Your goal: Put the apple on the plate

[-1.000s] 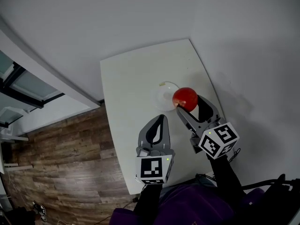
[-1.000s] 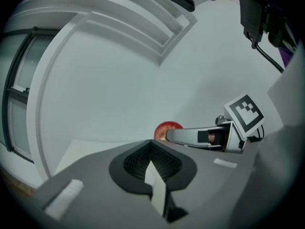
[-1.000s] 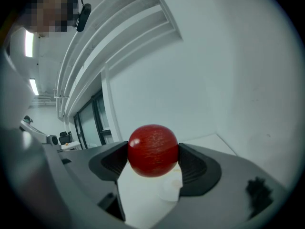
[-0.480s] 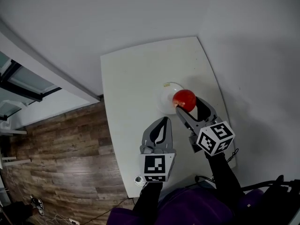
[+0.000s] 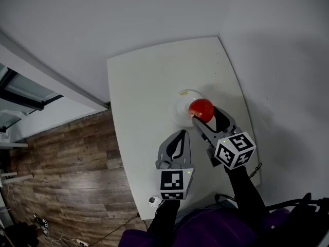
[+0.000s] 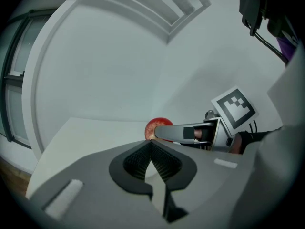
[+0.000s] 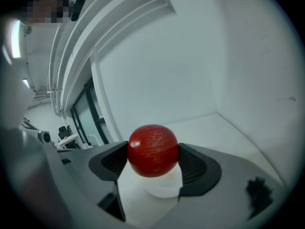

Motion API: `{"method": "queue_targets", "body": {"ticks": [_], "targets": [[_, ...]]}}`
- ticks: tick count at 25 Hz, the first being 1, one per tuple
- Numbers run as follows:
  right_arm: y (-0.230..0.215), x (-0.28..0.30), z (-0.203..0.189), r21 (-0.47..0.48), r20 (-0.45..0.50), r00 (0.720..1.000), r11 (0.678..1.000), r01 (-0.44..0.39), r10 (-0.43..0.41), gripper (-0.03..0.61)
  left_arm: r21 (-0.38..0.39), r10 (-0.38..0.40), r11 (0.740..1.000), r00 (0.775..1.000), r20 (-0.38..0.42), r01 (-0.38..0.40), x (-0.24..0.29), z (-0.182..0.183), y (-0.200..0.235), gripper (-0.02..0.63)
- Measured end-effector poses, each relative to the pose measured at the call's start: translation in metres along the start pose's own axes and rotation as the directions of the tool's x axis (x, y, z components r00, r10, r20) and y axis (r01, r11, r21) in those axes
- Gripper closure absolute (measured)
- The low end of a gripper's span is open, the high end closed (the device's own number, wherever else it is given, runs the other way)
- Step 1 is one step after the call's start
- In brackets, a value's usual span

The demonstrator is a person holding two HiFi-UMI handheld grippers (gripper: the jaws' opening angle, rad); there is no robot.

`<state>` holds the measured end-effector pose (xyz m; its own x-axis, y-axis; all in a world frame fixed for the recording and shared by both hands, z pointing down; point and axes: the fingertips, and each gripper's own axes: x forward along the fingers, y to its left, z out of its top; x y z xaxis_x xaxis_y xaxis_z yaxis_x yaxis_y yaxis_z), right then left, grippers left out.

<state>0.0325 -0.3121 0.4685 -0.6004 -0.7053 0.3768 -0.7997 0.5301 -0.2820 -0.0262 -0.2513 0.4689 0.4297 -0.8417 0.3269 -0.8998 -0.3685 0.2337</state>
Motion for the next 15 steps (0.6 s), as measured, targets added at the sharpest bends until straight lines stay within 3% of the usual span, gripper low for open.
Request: {"method": "queue_targets", "body": {"ticks": [15], "targets": [[-0.014,0.036,-0.035,-0.001,-0.090,0.996,1.000,0.002,-0.002,0.249,-0.042,0.013,0.999,0.998,-0.061,-0.016,0.021,-0.030,0.019,0.606]]}}
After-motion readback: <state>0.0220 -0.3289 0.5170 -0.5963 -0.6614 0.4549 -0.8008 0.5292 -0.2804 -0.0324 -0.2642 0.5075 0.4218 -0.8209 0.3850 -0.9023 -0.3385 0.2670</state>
